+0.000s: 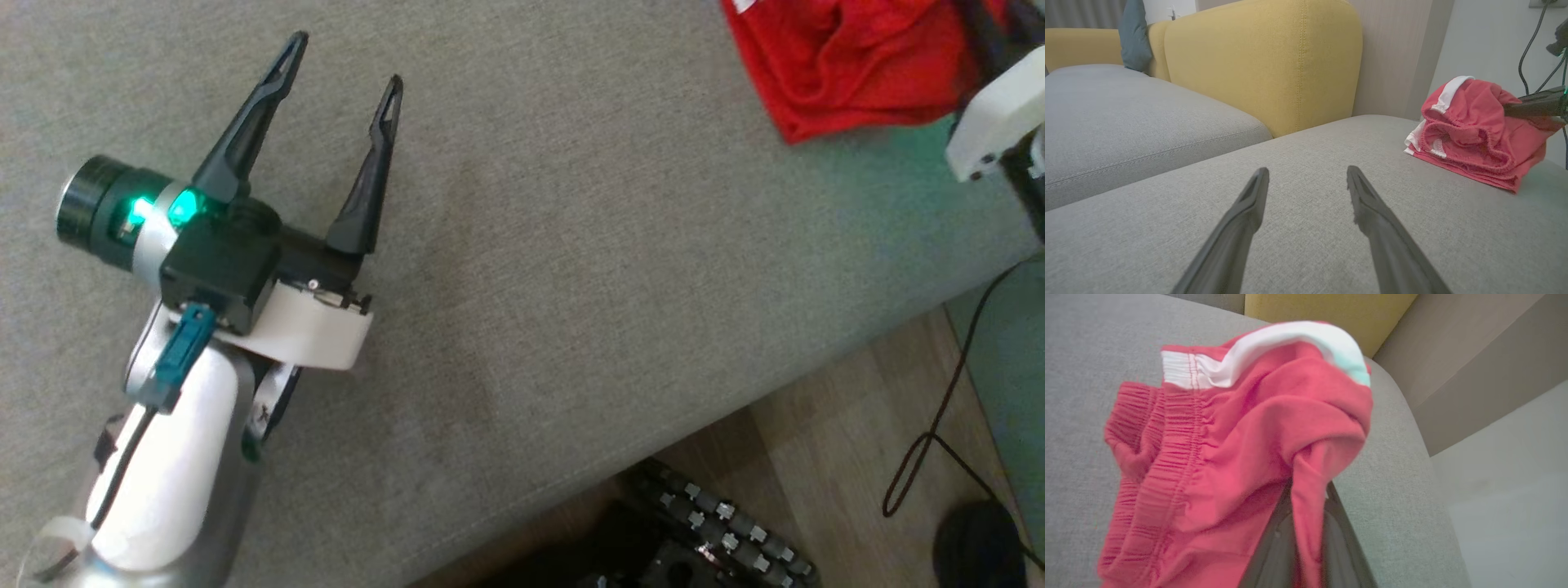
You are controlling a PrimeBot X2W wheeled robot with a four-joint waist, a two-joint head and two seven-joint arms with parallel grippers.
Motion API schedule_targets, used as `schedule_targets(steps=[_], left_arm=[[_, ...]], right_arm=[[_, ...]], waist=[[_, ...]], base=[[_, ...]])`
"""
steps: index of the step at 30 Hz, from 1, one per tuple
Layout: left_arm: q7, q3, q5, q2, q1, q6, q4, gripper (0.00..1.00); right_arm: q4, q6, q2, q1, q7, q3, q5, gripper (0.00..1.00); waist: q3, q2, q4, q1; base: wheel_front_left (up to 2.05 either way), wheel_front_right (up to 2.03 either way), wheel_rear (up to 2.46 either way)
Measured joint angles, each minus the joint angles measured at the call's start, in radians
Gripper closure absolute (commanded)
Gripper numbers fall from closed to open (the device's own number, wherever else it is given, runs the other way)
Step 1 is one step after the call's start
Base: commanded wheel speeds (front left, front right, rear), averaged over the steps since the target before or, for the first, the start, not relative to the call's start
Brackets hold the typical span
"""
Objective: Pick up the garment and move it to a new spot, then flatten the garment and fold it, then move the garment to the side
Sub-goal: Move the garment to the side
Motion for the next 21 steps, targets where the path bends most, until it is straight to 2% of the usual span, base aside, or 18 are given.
schedule_targets(steps=[8,9,10,11,16,21], left_arm=[[-0.011,-0.018,0.0,-0.004,-0.018,-0.008,0.01,0.0],[-0.014,-0.023,-0.001,-0.005,-0.018,-0.008,0.015,0.0],[-0.018,-0.026,-0.001,-0.006,-0.018,-0.008,0.022,0.0],[-0.02,-0.028,-0.004,-0.007,-0.019,-0.008,0.027,0.0],[-0.036,-0.029,-0.013,-0.012,-0.019,-0.006,0.041,0.0],[-0.043,-0.029,-0.021,-0.015,-0.019,0.002,0.06,0.0]], right_arm=[[0.057,0.0,0.009,-0.018,0.009,-0.125,-0.044,1.0],[0.07,0.0,0.019,-0.018,0.01,-0.155,-0.068,0.62],[0.078,0.0,0.033,-0.017,0.009,-0.179,-0.096,0.35],[0.081,0.0,0.048,-0.015,0.007,-0.196,-0.122,0.0],[0.086,0.0,0.127,-0.007,-0.023,-0.274,-0.225,0.0],[0.086,0.0,0.146,0.024,-0.067,-0.338,-0.294,0.0]], waist=[[0.015,0.0,0.032,-0.0001],[0.015,0.0,0.037,-0.0001],[0.013,0.0,0.041,-0.0001],[0.011,0.0,0.046,-0.0001],[-0.002,0.0,0.062,-0.0002],[-0.015,0.0,0.07,-0.0001]], base=[[0.0,0.0,0.0],[0.0,0.0,0.0],[0.0,0.0,0.0],[0.0,0.0,0.0],[0.0,0.0,0.0],[0.0,0.0,0.0]])
